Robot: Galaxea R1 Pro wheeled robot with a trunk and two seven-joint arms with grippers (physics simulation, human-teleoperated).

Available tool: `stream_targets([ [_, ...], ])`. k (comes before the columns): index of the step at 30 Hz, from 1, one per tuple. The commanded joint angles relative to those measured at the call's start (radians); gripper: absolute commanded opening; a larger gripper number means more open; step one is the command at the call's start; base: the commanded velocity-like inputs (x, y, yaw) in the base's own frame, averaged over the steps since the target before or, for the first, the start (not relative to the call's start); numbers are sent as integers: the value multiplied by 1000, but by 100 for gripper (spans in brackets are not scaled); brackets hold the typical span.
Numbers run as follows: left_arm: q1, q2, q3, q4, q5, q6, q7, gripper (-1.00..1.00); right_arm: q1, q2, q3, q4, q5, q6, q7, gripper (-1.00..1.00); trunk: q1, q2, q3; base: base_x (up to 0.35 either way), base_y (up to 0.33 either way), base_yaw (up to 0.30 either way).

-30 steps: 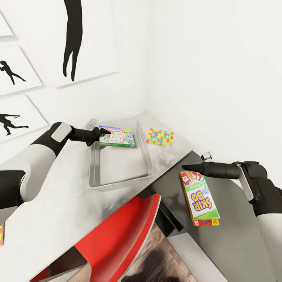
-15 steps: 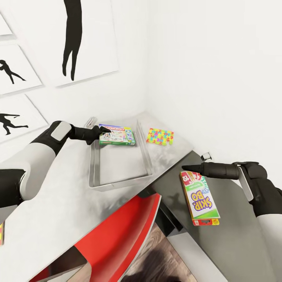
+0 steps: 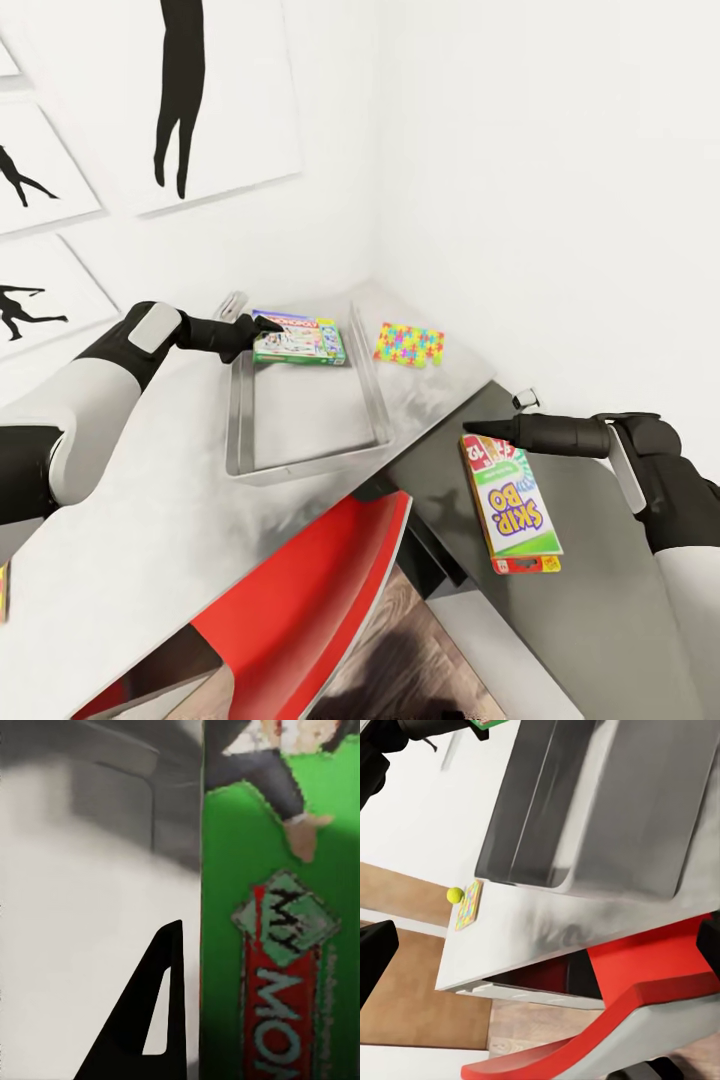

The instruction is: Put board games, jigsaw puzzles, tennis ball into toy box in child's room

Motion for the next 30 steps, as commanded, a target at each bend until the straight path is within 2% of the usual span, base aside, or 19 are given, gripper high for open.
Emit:
stream_targets([
  [1,-1,1,-8,0,-6,0,-6,-100,-1,0,0,0,-2,7,1,100,0,-2,-3,0,0,0],
  [30,-6,0,-8,0,-6,1,-5,-100,0,-3,0,-2,-1,7,3,100,0,-2,-46,0,0,0],
])
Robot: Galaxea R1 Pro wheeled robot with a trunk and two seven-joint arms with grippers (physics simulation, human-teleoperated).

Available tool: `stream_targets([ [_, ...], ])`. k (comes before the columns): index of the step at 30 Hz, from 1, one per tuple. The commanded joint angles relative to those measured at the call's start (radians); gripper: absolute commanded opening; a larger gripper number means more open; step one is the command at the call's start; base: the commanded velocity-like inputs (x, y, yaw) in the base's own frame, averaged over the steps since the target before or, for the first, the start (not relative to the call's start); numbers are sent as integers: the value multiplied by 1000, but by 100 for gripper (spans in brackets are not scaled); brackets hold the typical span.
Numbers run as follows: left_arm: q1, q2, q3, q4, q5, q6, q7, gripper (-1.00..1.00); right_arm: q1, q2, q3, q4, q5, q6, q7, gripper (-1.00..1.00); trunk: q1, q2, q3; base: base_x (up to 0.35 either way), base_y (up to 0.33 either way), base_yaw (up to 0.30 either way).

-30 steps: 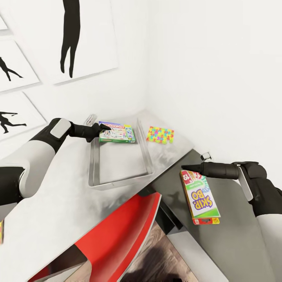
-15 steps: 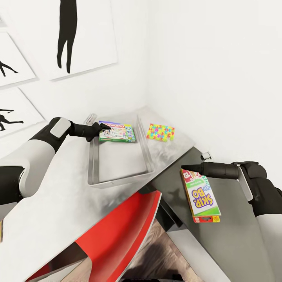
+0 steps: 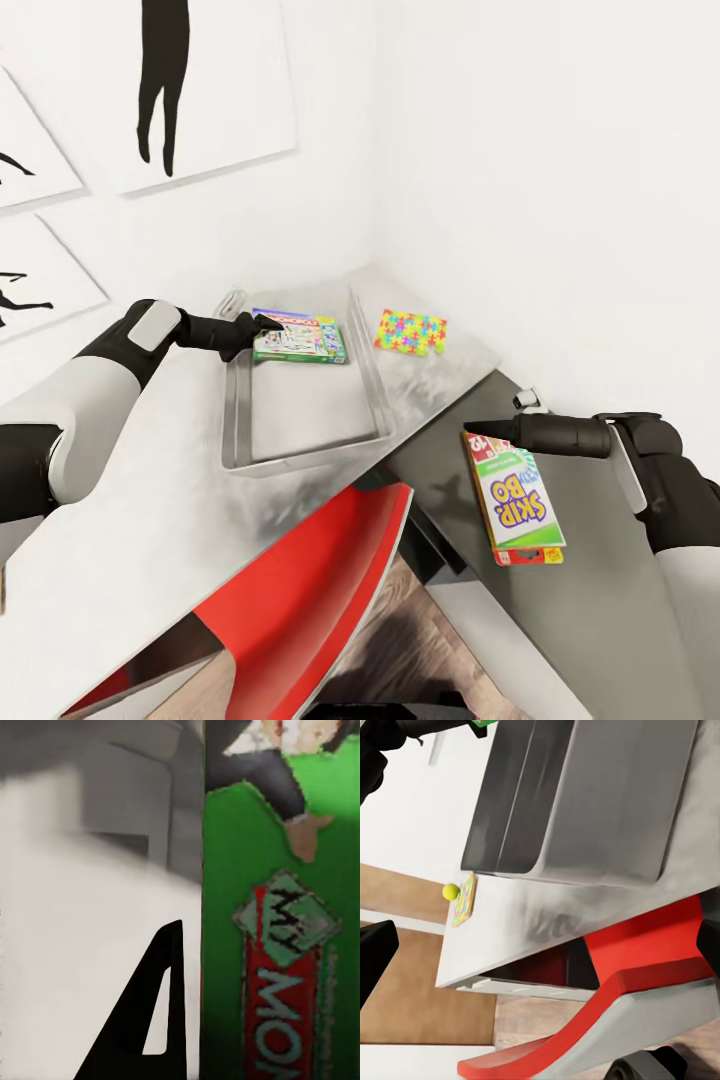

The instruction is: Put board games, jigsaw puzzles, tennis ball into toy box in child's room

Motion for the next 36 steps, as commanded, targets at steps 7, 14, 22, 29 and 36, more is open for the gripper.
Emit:
stream_targets([
  [7,-1,1,-8,0,-5,0,-5,-100,0,-4,2,0,-1,7,3,100,1,-2,-4,0,0,0],
  [14,-1,0,-8,0,-5,0,-5,-100,0,-5,4,-5,-1,7,3,100,1,-2,-5,0,0,0],
  [22,-2,1,-8,0,-5,0,-3,-100,0,-5,4,-10,-2,7,3,100,1,-2,-5,0,0,0],
  [29,-15,0,-8,0,-5,0,-2,-100,0,-5,4,-12,-2,7,3,100,1,-2,-5,0,0,0],
  [36,-32,-3,-8,0,-5,1,-3,-100,0,-2,2,-12,-1,7,3,100,1,-2,-5,0,0,0],
])
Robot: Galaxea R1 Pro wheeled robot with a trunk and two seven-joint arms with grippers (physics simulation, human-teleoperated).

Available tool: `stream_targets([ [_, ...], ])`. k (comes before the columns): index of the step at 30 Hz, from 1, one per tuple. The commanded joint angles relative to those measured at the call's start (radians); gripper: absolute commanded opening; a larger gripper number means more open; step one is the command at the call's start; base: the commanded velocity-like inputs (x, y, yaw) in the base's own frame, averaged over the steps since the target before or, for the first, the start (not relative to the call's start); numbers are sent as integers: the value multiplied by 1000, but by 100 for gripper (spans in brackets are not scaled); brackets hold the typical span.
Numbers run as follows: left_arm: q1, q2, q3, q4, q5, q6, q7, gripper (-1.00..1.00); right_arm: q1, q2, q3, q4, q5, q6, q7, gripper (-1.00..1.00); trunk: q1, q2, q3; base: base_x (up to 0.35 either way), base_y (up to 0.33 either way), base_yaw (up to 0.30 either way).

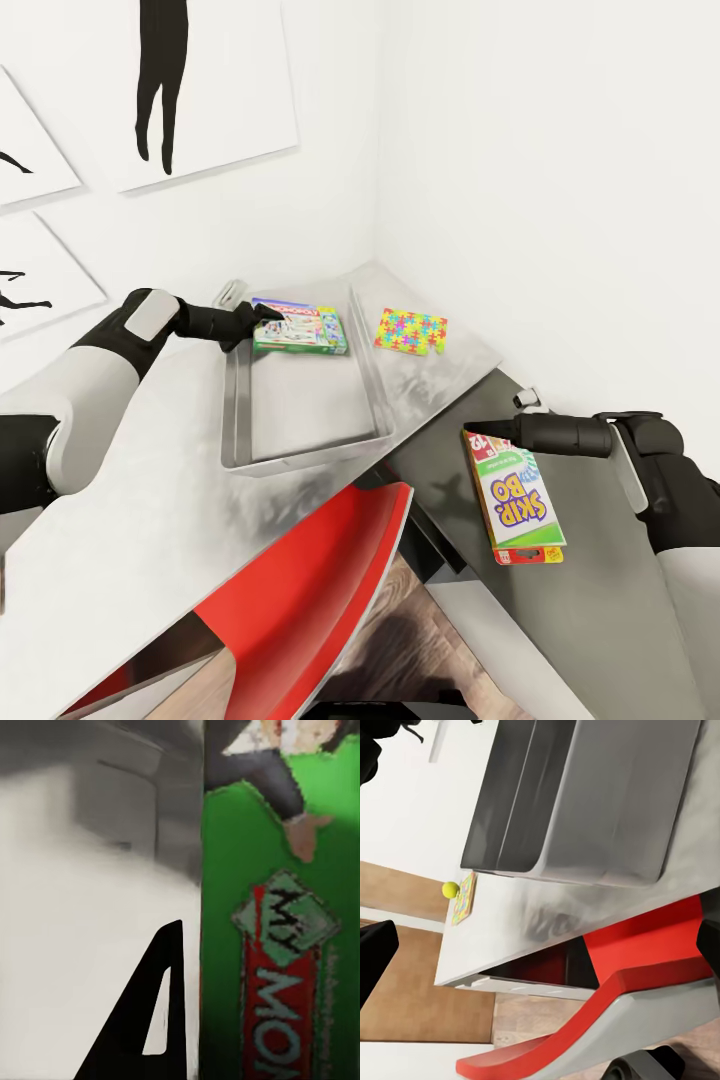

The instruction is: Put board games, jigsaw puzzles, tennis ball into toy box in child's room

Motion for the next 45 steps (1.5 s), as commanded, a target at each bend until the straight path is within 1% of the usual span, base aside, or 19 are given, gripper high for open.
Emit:
stream_targets([
  [1,-1,1,-9,0,-8,0,-6,-100,-1,0,0,0,-2,7,1,100,1,-2,-1,0,0,0],
  [18,-11,-3,-9,0,-8,0,-7,-100,-1,6,-2,-1,-2,7,0,100,1,-2,-8,0,0,0],
  [45,-11,-13,-9,0,-9,1,-7,-100,-1,7,-4,-2,-2,7,-1,100,1,-2,-48,0,0,0],
])
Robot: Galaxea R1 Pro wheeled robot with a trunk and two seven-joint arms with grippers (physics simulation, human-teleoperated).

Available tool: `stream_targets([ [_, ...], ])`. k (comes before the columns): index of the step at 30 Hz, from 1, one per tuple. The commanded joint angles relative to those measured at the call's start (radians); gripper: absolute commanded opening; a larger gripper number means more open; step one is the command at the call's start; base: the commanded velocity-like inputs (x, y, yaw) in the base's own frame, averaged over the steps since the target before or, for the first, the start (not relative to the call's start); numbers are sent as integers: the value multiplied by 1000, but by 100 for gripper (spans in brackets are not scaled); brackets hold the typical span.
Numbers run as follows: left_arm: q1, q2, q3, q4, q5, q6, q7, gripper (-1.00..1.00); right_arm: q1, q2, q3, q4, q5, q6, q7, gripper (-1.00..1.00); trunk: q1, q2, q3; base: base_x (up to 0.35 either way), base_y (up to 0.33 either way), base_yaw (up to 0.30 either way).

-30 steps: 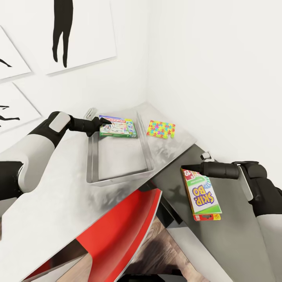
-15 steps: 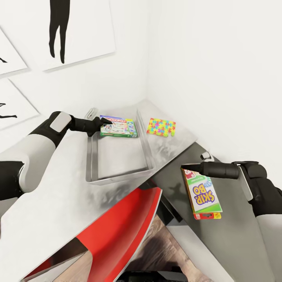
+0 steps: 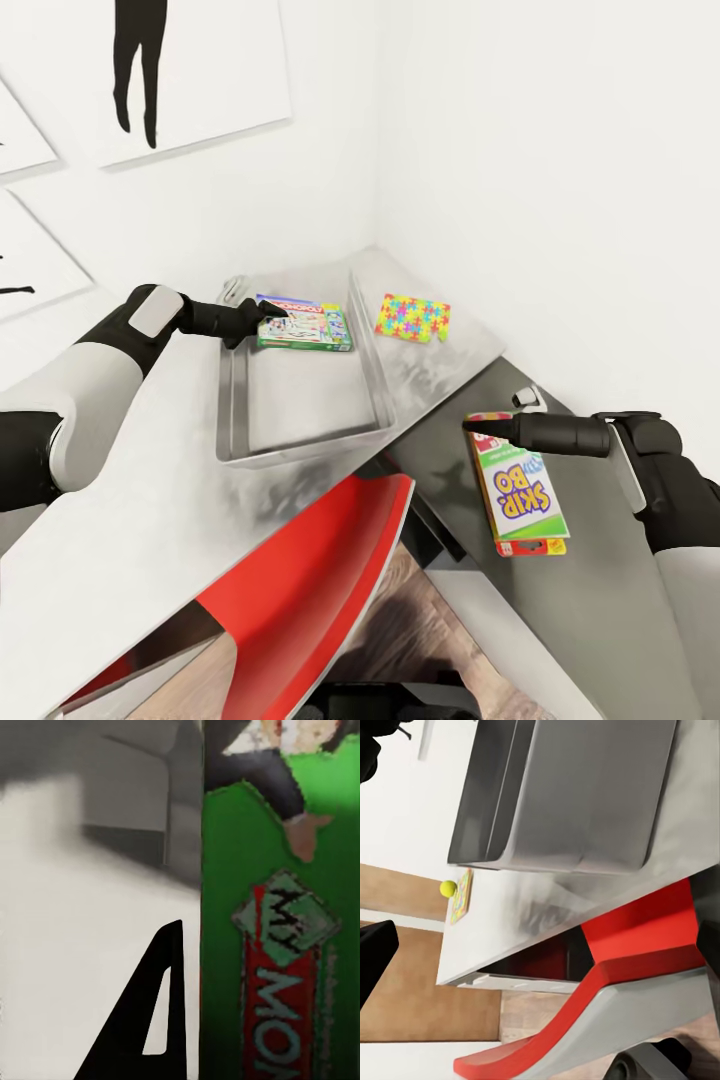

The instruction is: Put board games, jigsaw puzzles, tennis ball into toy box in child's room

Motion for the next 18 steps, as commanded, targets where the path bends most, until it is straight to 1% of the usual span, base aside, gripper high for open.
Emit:
stream_targets([
  [1,-1,1,-8,0,-5,0,-6,-100,-1,-1,0,0,-2,7,2,100,0,-2,-3,0,0,0],
  [10,0,1,-8,0,-5,0,-6,-100,-1,-2,0,0,-2,7,2,100,0,-2,-13,0,0,0],
  [18,3,3,-8,-1,-6,0,-6,-100,-1,-7,2,0,-3,7,3,100,0,-2,-17,0,0,0],
])
